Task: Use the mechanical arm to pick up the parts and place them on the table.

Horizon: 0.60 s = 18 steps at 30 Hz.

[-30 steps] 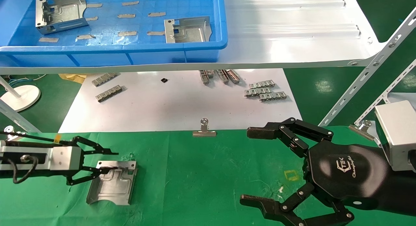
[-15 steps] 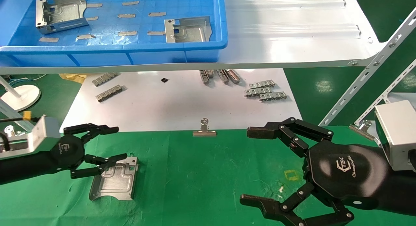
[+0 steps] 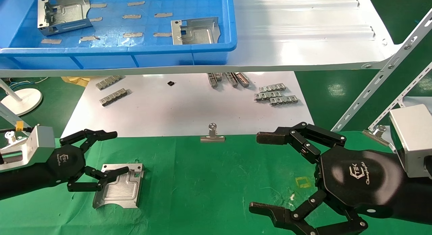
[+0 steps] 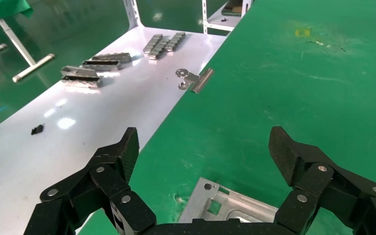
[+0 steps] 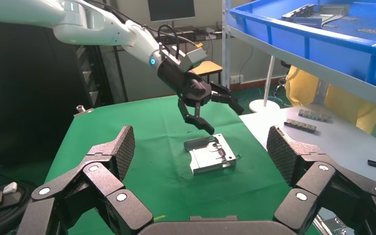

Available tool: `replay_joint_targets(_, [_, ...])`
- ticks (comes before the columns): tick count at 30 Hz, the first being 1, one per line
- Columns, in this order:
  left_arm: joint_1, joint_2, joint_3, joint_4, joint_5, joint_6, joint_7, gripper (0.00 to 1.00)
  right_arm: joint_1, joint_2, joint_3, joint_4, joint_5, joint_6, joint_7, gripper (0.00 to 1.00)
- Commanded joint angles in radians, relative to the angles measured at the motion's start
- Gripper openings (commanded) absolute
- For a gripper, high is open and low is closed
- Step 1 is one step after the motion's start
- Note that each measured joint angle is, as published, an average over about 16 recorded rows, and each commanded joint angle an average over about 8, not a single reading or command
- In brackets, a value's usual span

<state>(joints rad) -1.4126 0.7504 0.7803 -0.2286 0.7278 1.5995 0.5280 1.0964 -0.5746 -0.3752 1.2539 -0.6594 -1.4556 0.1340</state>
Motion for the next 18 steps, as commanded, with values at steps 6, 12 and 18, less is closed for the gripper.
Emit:
replay_joint_targets(6, [0.015, -0.007, -0.029, -0.061, 0.005, -0.007, -0.042, 1.0, 0.0, 0.0, 0.0, 0.0, 0.0, 0.0, 0.0, 1.0])
replay_joint_targets(12, [0.05, -0.021, -0.081, -0.169, 0.005, -0.017, -0.115, 1.0, 0.0, 0.0, 0.0, 0.0, 0.0, 0.0, 0.0, 1.0])
replay_joint_targets(18, [0.085, -0.036, -0.132, -0.277, 0.005, -0.028, -0.188, 1.0, 0.0, 0.0, 0.0, 0.0, 0.0, 0.0, 0.0, 1.0])
